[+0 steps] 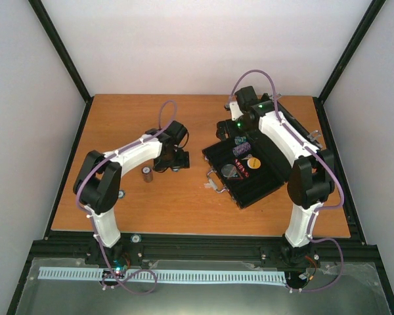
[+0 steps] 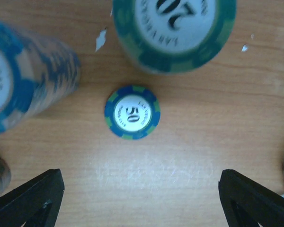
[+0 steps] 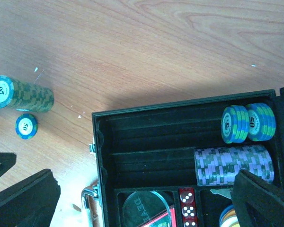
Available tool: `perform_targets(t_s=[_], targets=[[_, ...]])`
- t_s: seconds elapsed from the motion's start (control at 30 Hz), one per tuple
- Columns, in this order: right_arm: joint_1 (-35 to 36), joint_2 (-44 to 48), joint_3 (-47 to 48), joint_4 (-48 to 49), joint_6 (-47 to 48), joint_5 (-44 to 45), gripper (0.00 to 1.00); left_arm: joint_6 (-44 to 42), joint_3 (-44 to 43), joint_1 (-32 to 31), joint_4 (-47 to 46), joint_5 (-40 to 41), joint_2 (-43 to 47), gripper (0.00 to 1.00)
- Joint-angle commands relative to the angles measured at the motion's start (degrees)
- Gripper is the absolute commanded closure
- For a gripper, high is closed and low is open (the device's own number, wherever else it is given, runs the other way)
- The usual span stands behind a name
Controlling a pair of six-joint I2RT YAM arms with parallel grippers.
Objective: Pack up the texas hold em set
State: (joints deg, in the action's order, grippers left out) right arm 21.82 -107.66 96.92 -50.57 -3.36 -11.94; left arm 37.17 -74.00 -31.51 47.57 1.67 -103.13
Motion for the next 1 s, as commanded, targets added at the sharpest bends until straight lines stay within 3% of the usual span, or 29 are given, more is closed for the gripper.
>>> perform_targets(t_s=[0.0, 0.13, 0.53, 0.7, 0.83, 0.97], targets=[[0.0, 1.7, -1.1, -0.3, -0.7, -2.0, 0.0, -1.7, -5.3, 0.2, -0.3, 2.8, -3.1, 0.09], [0.1, 1.4, -1.3, -0.2, -0.5, -2.6, 0.0, -1.5, -9.0, 0.2, 0.9, 2.3, -7.7, 0.13], [0.1, 1.2, -1.9, 0.2, 0.0, -4.2, 0.0, -1.6, -9.5, 0.2, -0.3, 4.5, -13.4, 0.22], [0.0, 1.2, -2.5, 0.5, 0.0, -4.6, 0.0, -1.8, -9.8, 0.2, -0.9, 4.9, -15.1, 0.32], [0.0, 1.3, -2.9, 0.6, 0.2, -4.6, 0.0, -1.7, -8.3, 0.2, -1.8, 5.5, -14.7, 0.5], [0.1, 1.3, -3.0, 0.5, 0.3, -4.2, 0.0, -1.3, -6.1, 0.3, -2.4, 5.1, -13.4, 0.54]])
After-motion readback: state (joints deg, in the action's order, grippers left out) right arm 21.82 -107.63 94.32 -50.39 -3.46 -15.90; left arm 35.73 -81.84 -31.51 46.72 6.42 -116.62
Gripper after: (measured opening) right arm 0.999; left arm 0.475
